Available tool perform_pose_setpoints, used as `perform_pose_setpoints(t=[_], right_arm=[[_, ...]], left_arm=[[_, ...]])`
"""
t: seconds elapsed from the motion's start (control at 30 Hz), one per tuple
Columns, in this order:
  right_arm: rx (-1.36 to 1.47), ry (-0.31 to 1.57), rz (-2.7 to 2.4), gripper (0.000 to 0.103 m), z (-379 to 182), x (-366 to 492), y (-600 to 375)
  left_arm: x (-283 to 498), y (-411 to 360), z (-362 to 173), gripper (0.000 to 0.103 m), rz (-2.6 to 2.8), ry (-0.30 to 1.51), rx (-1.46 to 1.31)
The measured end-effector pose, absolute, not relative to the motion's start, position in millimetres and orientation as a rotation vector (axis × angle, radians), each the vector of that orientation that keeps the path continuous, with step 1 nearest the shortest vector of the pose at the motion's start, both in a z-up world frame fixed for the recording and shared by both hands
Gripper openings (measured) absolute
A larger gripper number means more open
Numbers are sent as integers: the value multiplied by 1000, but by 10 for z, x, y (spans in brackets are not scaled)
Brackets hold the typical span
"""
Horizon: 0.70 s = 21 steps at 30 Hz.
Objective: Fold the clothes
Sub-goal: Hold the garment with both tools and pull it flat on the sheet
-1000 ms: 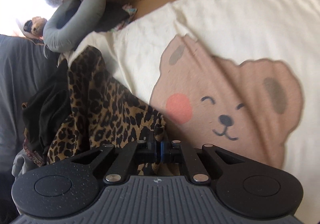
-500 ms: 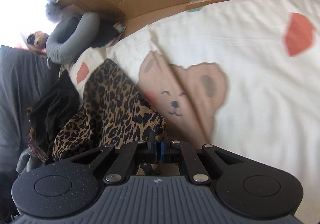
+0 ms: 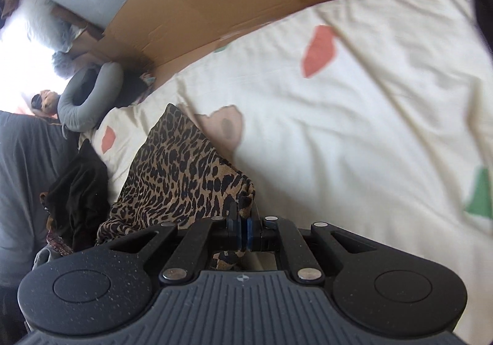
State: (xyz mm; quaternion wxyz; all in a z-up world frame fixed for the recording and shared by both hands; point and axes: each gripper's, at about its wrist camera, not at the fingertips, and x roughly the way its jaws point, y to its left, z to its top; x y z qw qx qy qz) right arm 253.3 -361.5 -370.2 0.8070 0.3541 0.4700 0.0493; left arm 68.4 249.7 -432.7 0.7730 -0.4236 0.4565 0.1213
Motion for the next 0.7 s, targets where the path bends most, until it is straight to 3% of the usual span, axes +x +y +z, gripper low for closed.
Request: perform_pose_setpoints(t=[0.7], right_arm=[[874,1101,3,1,-3784,1181,-3735]], left_arm=[[775,2387,-4366,13,172,1014,-881]])
